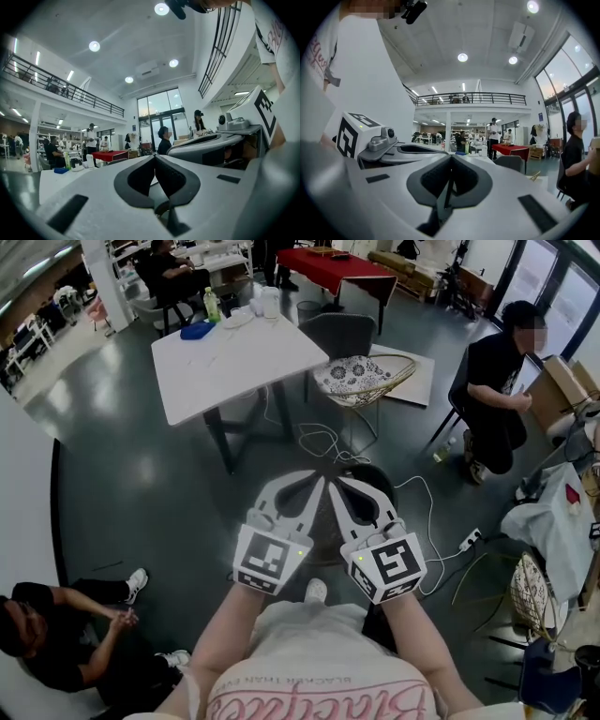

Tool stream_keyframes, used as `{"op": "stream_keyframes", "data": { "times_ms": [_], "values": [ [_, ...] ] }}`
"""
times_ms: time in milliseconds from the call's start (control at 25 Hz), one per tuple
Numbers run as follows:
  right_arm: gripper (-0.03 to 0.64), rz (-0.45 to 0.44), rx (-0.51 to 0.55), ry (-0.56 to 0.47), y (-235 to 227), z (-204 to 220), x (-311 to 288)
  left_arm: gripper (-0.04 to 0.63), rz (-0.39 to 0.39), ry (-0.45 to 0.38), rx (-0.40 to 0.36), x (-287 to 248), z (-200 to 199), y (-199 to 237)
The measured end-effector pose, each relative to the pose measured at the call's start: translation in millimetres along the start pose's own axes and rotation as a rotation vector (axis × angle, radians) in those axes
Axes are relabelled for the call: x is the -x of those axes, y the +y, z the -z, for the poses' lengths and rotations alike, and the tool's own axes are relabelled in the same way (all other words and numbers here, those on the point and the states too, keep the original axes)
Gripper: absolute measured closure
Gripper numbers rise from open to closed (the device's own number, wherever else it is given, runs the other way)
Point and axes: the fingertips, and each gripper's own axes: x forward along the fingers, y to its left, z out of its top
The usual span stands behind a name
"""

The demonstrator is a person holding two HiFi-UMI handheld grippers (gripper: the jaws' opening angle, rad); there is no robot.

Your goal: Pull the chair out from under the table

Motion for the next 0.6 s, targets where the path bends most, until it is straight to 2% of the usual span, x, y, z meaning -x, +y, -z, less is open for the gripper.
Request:
{"op": "stream_keyframes", "data": {
  "times_ms": [120, 280, 600],
  "values": [
    [0.612, 0.017, 0.041, -0.001, 4.5, 2.7, 3.0, 0.591, 0.005, 0.005, -0.011, 2.3, 4.4, -5.0],
    [0.612, 0.025, 0.016, -0.001, 3.7, 5.1, 5.2, 0.590, 0.010, 0.013, -0.008, 3.4, 7.4, -8.3],
    [0.612, 0.039, 0.050, -0.009, 13.6, 8.6, 8.3, 0.589, 0.023, -0.001, 0.007, 9.9, 10.0, -10.7]
  ]
}}
